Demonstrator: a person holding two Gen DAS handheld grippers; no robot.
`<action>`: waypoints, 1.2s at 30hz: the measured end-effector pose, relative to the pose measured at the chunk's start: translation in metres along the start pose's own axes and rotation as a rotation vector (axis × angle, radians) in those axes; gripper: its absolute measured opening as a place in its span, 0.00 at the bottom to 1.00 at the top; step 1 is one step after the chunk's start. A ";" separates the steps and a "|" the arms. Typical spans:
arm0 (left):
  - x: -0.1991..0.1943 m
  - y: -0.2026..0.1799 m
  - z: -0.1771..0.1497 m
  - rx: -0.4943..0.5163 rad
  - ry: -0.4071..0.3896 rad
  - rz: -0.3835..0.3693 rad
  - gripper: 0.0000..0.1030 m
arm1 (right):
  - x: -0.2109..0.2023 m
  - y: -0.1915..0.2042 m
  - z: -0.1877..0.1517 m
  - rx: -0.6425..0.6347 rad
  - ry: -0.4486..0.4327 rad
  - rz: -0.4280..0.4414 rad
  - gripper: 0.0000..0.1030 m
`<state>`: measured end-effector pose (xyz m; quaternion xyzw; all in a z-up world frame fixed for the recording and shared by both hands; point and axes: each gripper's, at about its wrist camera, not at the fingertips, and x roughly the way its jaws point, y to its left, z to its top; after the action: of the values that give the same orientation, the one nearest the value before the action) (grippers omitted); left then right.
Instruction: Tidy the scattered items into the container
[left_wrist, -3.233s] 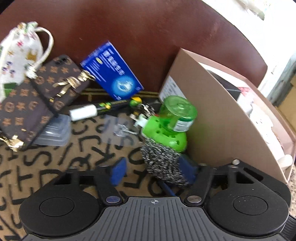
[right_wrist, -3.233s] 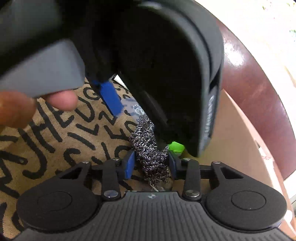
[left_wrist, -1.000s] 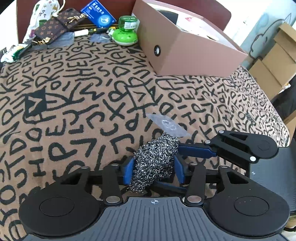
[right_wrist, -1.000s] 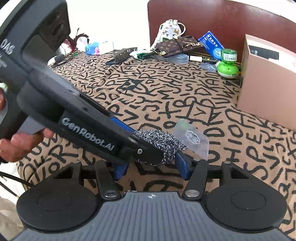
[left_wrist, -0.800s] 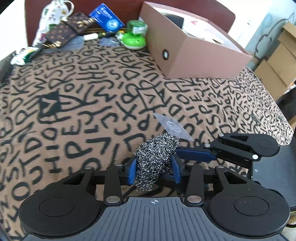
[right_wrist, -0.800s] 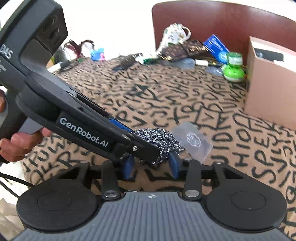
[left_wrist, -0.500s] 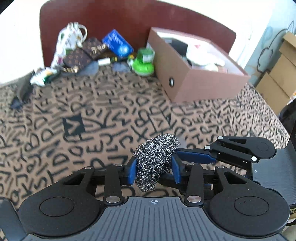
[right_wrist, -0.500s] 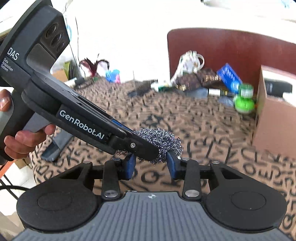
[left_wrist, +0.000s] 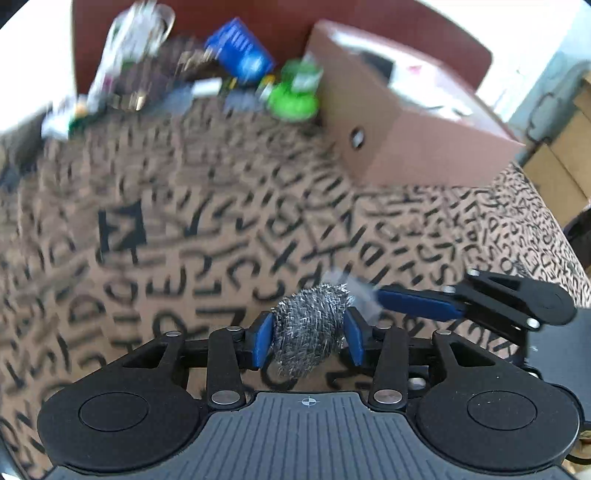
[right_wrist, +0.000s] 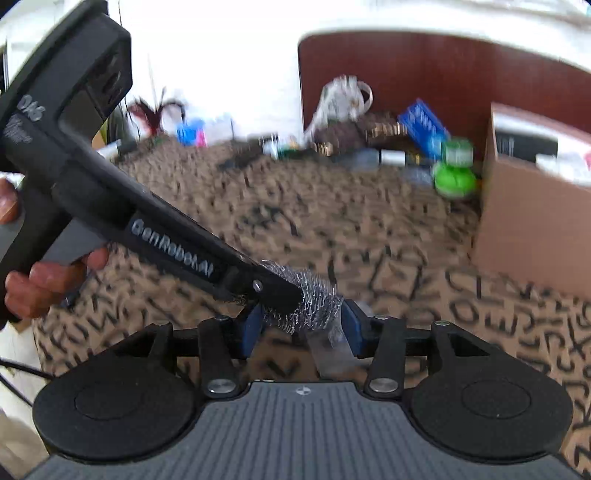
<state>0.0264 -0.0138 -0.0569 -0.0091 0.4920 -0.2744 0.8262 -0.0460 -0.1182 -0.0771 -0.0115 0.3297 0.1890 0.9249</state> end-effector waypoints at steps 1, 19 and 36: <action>0.001 0.004 -0.002 -0.016 0.006 -0.010 0.56 | 0.001 -0.002 -0.003 0.001 0.007 -0.013 0.50; 0.012 0.014 -0.012 0.018 0.014 -0.033 0.41 | 0.032 -0.019 -0.016 -0.024 0.041 -0.075 0.59; -0.006 0.010 -0.010 -0.002 -0.025 -0.019 0.35 | 0.011 -0.004 -0.002 -0.066 -0.023 -0.069 0.21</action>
<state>0.0206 0.0004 -0.0606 -0.0179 0.4818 -0.2818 0.8295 -0.0375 -0.1179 -0.0857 -0.0513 0.3120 0.1677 0.9338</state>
